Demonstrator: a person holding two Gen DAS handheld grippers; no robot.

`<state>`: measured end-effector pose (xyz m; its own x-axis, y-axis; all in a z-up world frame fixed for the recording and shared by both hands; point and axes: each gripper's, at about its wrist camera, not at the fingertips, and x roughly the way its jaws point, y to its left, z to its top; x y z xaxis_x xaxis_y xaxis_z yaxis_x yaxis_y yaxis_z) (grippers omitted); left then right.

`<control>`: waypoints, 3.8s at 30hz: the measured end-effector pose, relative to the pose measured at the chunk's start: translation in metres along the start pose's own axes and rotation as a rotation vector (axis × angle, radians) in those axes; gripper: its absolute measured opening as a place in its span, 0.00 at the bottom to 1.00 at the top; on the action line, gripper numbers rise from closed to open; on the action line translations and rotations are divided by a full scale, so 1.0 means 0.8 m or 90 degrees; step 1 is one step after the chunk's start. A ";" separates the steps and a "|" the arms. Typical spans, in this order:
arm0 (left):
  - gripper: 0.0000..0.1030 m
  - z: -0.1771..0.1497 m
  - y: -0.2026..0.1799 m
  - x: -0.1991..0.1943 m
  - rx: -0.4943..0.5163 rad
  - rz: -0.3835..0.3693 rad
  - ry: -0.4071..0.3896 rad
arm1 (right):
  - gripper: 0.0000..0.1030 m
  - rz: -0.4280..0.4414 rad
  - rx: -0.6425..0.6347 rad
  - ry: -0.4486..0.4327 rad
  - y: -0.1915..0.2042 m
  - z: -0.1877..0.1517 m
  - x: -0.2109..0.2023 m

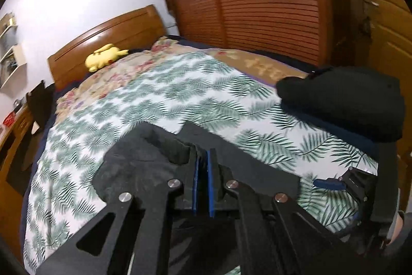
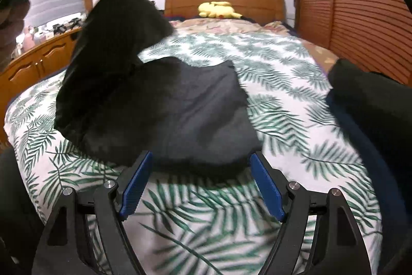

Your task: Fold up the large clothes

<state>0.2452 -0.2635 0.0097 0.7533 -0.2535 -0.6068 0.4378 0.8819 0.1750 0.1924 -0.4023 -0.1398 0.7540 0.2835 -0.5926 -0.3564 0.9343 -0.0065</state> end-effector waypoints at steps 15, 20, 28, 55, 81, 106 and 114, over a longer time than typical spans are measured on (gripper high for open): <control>0.13 -0.033 -0.010 -0.008 -0.040 -0.072 0.032 | 0.77 -0.004 0.016 0.012 -0.017 0.006 -0.021; 0.17 -0.053 -0.001 -0.040 -0.045 -0.057 0.004 | 0.77 -0.015 -0.004 -0.017 0.004 0.033 -0.039; 0.20 -0.103 0.047 -0.085 -0.053 0.001 -0.012 | 0.77 0.003 -0.003 -0.033 0.022 0.061 -0.042; 0.23 -0.258 0.196 -0.088 -0.222 0.062 0.027 | 0.77 0.051 -0.020 -0.060 0.056 0.181 0.045; 0.24 -0.289 0.222 -0.073 -0.237 0.056 0.037 | 0.18 0.142 -0.077 0.123 0.084 0.153 0.126; 0.33 -0.151 0.219 0.052 -0.188 -0.040 0.004 | 0.31 -0.006 0.031 0.100 -0.012 0.066 0.055; 0.35 -0.116 0.257 0.204 -0.199 -0.052 0.080 | 0.86 -0.082 0.078 0.124 -0.032 0.058 0.085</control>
<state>0.4127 -0.0866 -0.1252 0.6471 -0.2943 -0.7033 0.3075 0.9449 -0.1125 0.2784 -0.3966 -0.1425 0.6639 0.1245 -0.7374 -0.1860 0.9825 -0.0016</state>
